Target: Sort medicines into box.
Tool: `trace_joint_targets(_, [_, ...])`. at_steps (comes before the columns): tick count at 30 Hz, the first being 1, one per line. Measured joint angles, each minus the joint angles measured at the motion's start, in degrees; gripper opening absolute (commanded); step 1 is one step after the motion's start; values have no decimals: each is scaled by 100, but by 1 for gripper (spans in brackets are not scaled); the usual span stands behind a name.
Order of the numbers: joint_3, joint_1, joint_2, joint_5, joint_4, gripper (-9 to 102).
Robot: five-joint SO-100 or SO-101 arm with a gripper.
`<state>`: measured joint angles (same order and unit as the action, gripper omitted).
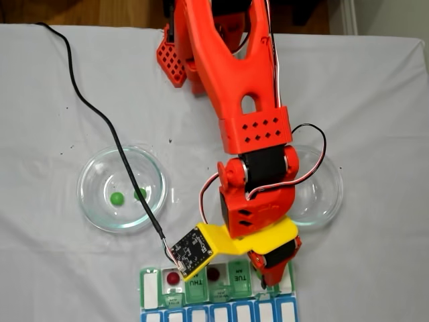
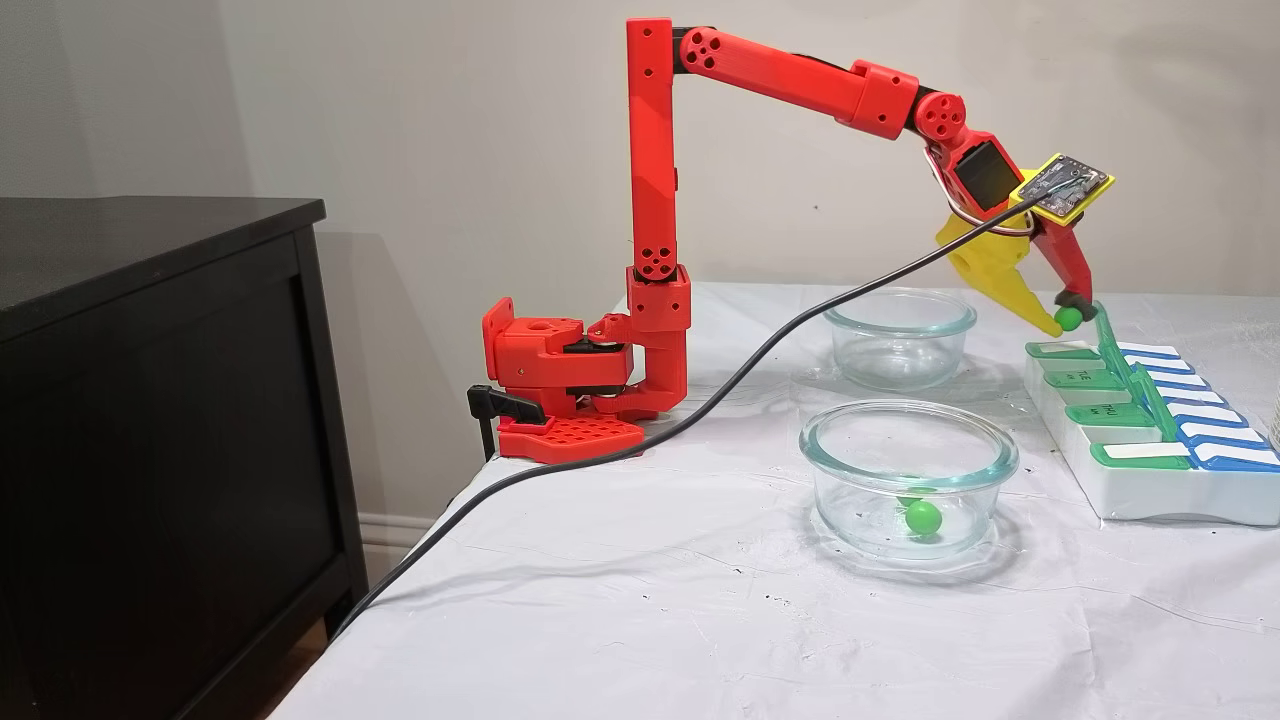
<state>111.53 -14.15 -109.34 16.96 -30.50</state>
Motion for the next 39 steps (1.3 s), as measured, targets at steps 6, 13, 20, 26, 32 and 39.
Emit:
trace_joint_targets(6, [0,0,141,0,97,0])
trace_joint_targets(13, [70,0,141,167,492,17])
trace_joint_targets(20, [229,0,141,325,510,21])
trace_joint_targets(26, [246,-9,141,325,492,0])
trace_joint_targets(32, [114,132,-176,290,-571,0])
trace_joint_targets(39, [-554,668,-861,1178,-2716,0])
